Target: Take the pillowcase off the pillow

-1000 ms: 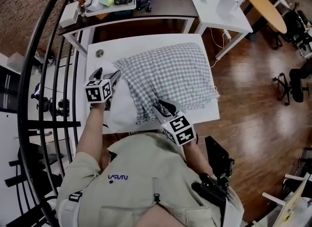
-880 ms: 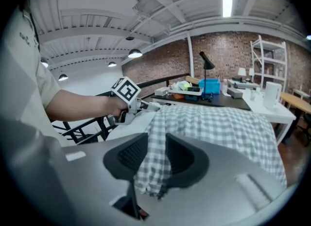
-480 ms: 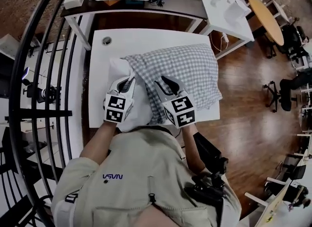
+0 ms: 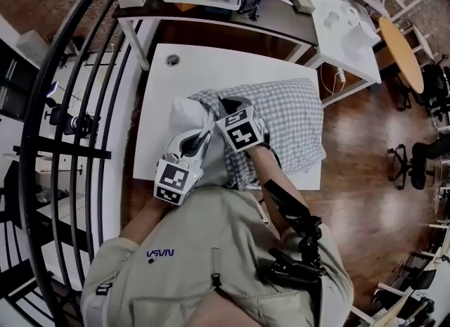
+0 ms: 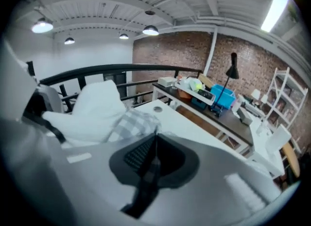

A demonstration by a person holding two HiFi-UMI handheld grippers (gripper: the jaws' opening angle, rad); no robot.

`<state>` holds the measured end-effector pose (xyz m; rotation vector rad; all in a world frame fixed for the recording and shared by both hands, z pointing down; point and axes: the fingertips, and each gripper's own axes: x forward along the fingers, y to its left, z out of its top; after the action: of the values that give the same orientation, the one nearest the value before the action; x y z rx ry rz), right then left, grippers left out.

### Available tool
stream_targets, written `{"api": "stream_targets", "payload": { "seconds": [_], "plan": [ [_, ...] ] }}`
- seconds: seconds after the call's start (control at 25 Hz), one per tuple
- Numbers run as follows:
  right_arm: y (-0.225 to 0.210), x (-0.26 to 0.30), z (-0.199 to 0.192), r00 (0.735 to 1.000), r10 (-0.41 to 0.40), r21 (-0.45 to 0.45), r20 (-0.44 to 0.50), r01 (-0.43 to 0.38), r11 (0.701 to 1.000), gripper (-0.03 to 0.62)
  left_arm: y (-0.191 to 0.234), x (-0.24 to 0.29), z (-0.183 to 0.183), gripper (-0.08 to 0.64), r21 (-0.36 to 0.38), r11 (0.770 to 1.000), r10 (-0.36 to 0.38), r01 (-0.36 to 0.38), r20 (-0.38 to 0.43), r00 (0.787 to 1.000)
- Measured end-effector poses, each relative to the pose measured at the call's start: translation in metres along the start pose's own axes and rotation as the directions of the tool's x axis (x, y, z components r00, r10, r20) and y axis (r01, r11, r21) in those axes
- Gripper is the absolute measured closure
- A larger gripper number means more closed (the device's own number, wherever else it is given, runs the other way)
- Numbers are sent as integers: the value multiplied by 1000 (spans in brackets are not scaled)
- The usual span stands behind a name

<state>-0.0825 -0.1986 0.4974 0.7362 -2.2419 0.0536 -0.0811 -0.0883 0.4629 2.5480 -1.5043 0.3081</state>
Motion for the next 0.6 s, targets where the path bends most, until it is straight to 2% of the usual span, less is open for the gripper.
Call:
{"api": "stream_targets", "payload": {
  "seconds": [0.16, 0.28, 0.44, 0.6],
  "plan": [
    [-36, -3, 6, 993, -120, -30, 6, 121, 992, 583, -1, -16, 22, 541, -8, 1000, 9, -9, 64, 998],
    [-88, -15, -2, 969, -247, -14, 0, 247, 969, 583, 8, -32, 47, 541, -58, 998, 26, -17, 157, 987],
    [-154, -38, -35, 922, -386, 68, -35, 388, 919, 584, 34, -53, 78, 543, -164, 986, 48, -3, 274, 961],
    [-199, -60, -64, 861, -504, 141, -65, 508, 850, 584, 68, -45, 87, 543, -188, 982, 56, 1, 299, 953]
  ]
}}
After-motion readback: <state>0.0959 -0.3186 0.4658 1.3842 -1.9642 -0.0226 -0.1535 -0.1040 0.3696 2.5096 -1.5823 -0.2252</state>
